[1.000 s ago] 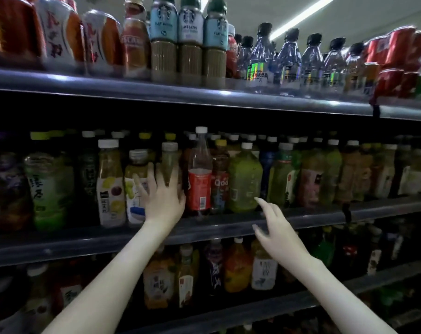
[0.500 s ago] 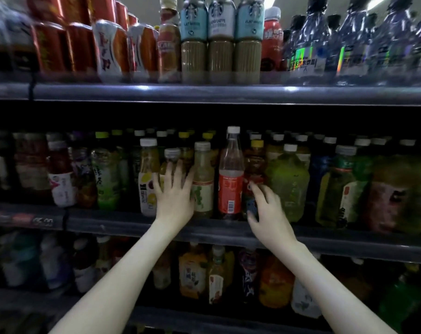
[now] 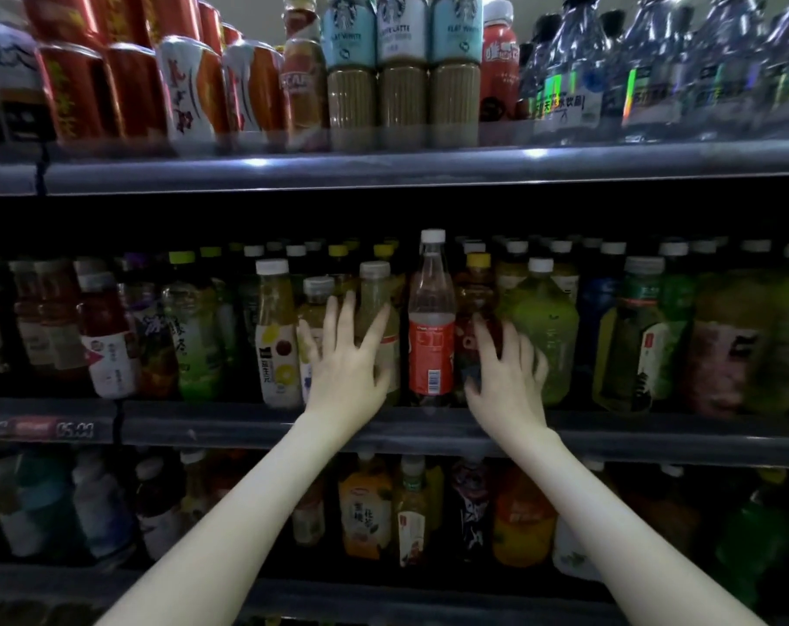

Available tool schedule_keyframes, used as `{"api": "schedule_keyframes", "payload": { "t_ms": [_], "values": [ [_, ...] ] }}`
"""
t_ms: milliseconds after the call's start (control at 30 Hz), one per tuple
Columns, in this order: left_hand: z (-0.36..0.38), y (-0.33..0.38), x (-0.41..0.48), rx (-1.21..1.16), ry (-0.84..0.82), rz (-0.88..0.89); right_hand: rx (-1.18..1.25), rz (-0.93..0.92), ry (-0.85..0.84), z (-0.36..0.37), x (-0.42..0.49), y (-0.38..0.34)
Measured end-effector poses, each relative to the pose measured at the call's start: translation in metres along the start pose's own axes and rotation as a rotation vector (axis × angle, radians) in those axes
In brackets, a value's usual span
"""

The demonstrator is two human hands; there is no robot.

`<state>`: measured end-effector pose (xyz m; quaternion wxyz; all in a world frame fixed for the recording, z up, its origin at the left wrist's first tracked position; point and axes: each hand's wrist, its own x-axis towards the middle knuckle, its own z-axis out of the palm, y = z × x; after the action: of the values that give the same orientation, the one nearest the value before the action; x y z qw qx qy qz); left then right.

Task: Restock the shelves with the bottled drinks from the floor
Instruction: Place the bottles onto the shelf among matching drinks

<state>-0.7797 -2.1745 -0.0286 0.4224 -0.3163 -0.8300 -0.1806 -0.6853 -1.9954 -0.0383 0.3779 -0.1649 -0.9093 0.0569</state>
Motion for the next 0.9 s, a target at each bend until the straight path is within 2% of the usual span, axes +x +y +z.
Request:
{"api": "schedule_keyframes", "payload": {
  "t_ms": [133, 233, 300, 400, 567, 700, 900],
  "values": [
    [0.005, 0.042, 0.009, -0.1, 0.048, 0.145, -0.003, 0.123, 0.153, -0.013, 0.009, 0.024],
    [0.015, 0.077, 0.011, -0.165, 0.064, 0.233, -0.039, 0.254, 0.188, -0.028, 0.011, 0.06],
    [0.022, 0.102, 0.011, -0.203, 0.059, 0.262, -0.013, 0.335, 0.182, -0.04, 0.01, 0.085],
    [0.031, 0.137, 0.01, -0.24, 0.021, 0.303, 0.059, 0.363, 0.155, -0.051, 0.011, 0.114],
    [0.047, 0.177, 0.016, -0.184, -0.034, 0.359, 0.45, 0.514, 0.004, -0.056, 0.021, 0.155],
    [0.063, 0.209, 0.02, -0.161, -0.066, 0.333, 0.453, 0.456, 0.059, -0.055, 0.017, 0.17],
    [0.08, 0.265, 0.011, -0.377, -0.179, 0.191, 0.725, 0.348, 0.182, -0.062, -0.009, 0.192]
  ]
}}
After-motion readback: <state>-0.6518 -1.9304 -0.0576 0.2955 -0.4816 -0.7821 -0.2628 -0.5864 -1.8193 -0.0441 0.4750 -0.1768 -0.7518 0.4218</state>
